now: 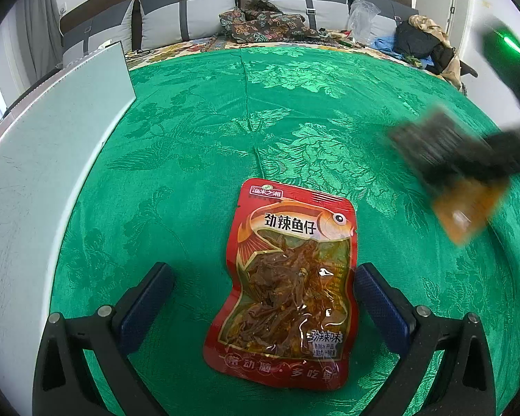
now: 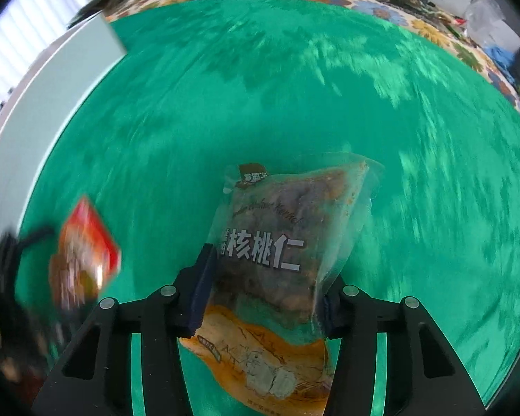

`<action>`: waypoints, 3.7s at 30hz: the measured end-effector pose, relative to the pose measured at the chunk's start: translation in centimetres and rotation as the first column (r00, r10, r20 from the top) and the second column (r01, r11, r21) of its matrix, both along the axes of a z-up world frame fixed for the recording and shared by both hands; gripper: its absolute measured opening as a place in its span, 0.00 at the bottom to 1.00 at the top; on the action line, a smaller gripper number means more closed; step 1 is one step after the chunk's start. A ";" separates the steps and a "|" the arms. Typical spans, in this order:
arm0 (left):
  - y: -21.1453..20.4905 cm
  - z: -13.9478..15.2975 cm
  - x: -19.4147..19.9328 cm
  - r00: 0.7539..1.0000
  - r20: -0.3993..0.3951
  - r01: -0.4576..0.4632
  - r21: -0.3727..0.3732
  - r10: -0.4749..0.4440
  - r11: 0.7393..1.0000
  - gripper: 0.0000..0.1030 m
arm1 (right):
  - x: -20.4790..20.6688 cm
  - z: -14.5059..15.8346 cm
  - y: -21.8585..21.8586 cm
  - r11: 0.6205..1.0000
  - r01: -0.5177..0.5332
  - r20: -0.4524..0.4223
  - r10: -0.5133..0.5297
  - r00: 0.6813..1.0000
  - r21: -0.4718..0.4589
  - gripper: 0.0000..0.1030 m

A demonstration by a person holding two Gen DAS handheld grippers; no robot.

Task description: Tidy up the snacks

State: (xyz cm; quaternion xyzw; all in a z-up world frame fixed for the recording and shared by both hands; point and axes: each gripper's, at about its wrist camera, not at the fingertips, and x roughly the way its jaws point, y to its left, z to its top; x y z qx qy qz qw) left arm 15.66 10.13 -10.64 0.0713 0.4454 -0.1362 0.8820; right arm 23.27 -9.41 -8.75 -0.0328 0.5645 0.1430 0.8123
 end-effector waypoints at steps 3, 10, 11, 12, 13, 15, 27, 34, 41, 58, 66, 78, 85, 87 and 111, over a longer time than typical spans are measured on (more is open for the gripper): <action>0.0 0.0 0.0 1.000 0.000 0.000 0.000 0.000 1.000 1.00 | -5.3 -0.2 -2.4 0.999 -0.036 0.056 0.035 0.998 0.012 0.62; 0.0 0.0 0.0 1.000 0.000 0.000 0.000 0.000 1.000 1.00 | -11.5 0.4 -8.3 0.993 0.109 0.185 -0.117 0.976 0.053 0.69; 0.0 0.0 0.0 1.000 0.000 0.000 0.000 0.000 1.000 1.00 | -12.0 0.6 -8.9 0.989 0.131 0.202 -0.143 0.969 0.072 0.69; 0.0 0.0 0.0 1.000 0.000 0.000 0.000 0.000 1.000 1.00 | -12.5 0.6 -9.4 0.984 0.153 0.212 -0.169 0.963 0.092 0.69; 0.0 0.0 0.0 1.000 0.000 0.000 0.000 0.000 1.000 1.00 | -12.7 0.3 -9.9 0.979 0.174 0.205 -0.193 0.960 0.108 0.69; 0.0 0.0 0.0 1.000 0.000 0.000 0.000 0.000 1.000 1.00 | -12.9 -0.5 -10.6 0.972 0.194 0.173 -0.216 0.961 0.133 0.70; 0.0 0.0 0.0 1.000 0.001 0.000 0.001 0.000 1.000 1.00 | -16.2 0.9 -14.9 0.924 0.325 0.204 -0.364 0.909 0.200 0.70; -0.5 0.1 -0.4 0.999 -0.049 -0.006 0.009 0.007 1.000 1.00 | -18.4 -1.1 -16.1 0.927 0.364 0.238 -0.376 0.896 0.094 0.70; -3.0 0.8 -2.6 0.998 -0.027 -0.054 0.008 0.054 0.999 0.63 | -18.8 -1.8 -15.4 0.950 0.311 0.316 -0.297 0.901 0.006 0.78; -0.4 -0.4 -2.9 0.996 -0.007 -0.087 0.002 0.087 0.996 1.00 | -18.8 -1.7 -16.0 0.949 0.317 0.322 -0.300 0.898 -0.001 0.78; -0.4 -0.4 -2.4 0.997 0.000 -0.076 -0.004 0.076 0.997 1.00 | -18.8 -1.6 -16.0 0.948 0.319 0.323 -0.303 0.897 0.002 0.78; -0.4 -0.4 -2.4 0.997 0.000 -0.076 -0.005 0.076 0.997 1.00 | -19.0 -1.6 -15.9 0.948 0.319 0.317 -0.306 0.898 0.010 0.78; -0.4 -0.4 -2.4 0.997 0.000 -0.076 -0.005 0.076 0.997 1.00 | -21.3 0.9 -13.2 0.970 0.177 0.267 -0.217 0.939 0.167 0.77; -0.4 -0.4 -2.4 0.997 0.000 -0.076 -0.005 0.076 0.997 1.00 | -21.1 0.1 -10.5 0.996 0.068 0.235 -0.081 0.969 0.065 0.77; -0.4 -0.4 -2.4 0.997 0.000 -0.076 -0.006 0.076 0.997 1.00 | -7.2 0.4 -8.2 0.990 0.007 0.053 0.001 0.999 -0.143 0.78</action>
